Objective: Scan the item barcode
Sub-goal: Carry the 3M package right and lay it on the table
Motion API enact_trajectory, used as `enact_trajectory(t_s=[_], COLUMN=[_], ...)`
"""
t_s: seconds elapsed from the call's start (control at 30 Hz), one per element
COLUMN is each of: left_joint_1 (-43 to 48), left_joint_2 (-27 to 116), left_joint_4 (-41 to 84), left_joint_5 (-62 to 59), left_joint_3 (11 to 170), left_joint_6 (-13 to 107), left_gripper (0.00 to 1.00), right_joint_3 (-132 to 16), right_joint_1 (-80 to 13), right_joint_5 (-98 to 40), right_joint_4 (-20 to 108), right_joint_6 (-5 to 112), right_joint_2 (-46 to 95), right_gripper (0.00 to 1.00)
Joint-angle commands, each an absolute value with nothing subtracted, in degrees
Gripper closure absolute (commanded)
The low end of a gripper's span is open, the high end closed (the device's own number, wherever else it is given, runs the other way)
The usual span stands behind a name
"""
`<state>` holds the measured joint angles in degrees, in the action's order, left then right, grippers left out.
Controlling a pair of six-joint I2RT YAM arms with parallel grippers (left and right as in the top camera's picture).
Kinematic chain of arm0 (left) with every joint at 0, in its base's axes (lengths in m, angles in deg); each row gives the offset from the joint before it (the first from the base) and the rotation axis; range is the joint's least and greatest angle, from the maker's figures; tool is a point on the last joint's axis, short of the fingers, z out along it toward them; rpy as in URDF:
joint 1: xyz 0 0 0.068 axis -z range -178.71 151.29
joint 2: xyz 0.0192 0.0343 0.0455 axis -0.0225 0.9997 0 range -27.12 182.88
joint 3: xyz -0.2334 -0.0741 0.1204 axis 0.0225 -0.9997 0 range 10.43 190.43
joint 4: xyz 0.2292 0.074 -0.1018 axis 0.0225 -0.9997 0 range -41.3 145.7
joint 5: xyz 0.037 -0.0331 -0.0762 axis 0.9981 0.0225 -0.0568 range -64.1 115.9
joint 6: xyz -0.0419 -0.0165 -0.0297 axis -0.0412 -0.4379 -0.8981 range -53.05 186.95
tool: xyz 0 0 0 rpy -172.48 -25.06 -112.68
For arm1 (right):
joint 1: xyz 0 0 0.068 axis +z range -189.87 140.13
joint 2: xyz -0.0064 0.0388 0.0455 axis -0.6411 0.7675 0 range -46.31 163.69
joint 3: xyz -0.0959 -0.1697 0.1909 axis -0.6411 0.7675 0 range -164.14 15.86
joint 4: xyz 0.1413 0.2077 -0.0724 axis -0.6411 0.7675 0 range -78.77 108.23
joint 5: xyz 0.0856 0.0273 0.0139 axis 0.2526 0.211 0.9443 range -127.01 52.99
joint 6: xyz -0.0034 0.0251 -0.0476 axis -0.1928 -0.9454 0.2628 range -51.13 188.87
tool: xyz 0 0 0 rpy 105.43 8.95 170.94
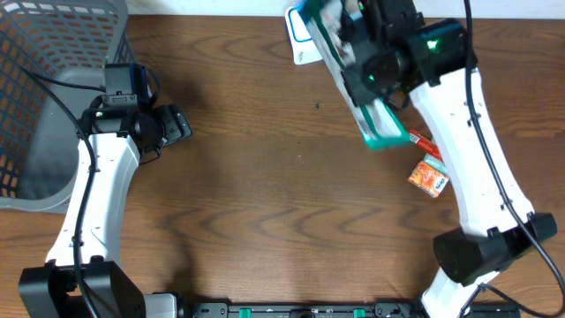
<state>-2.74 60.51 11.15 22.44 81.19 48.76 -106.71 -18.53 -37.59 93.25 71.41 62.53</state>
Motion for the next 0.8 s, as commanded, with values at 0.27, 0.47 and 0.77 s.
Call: enact_trajectory(t_s=[0.27,0.47,0.77], left_joint_1=[-3.4,-3.4,-3.4], left_joint_2=[60.0,60.0,60.0], left_joint_4=[11.1,11.1,11.1], left_joint_5=[23.6,23.6,23.6], left_joint_3=[81.5,81.5,81.5], left_joint_6=[48.0,48.0,48.0], left_gripper=[0.13,0.13,0.13], right_joint_3=[-79.3,-69.2,-68.8], right_joint_1=[-22.8,-26.3,-30.7], right_joint_5=[-30.4,-30.5,-30.5], right_joint_4=[83.5,76.7,76.6], right_joint_6=[65.2,65.1,66.8], right_joint_2=[65.4,65.4,65.3], right_gripper=[0.99,0.76,0.01])
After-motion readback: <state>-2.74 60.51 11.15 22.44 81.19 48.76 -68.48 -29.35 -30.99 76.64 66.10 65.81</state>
